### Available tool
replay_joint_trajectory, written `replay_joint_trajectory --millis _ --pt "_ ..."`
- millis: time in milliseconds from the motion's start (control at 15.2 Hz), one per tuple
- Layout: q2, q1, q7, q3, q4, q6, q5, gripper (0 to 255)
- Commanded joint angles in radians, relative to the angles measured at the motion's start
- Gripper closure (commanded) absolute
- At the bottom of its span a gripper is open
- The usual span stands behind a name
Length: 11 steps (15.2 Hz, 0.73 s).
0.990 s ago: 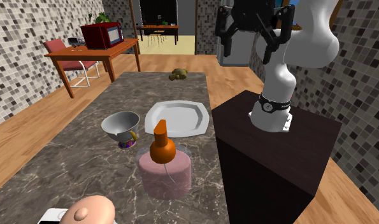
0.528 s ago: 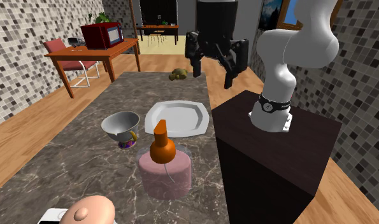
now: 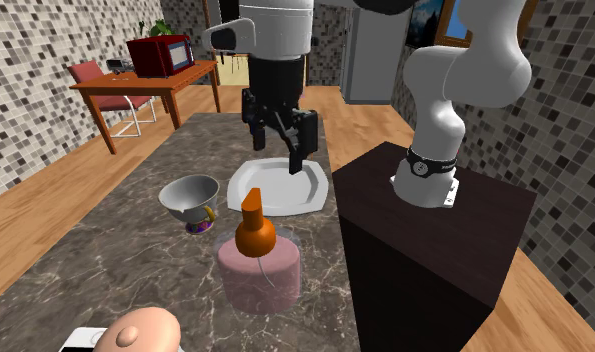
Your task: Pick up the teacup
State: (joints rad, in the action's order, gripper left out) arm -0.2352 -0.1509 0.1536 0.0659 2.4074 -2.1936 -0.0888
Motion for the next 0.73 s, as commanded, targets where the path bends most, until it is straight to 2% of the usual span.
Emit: replay_joint_trajectory --millis 0,660 --pt "0.07 -0.012 0.005 0.013 -0.037 -0.052 -0.006 0" --pt "0.404 -0.069 0.043 0.067 -0.252 -0.255 0.009 0"
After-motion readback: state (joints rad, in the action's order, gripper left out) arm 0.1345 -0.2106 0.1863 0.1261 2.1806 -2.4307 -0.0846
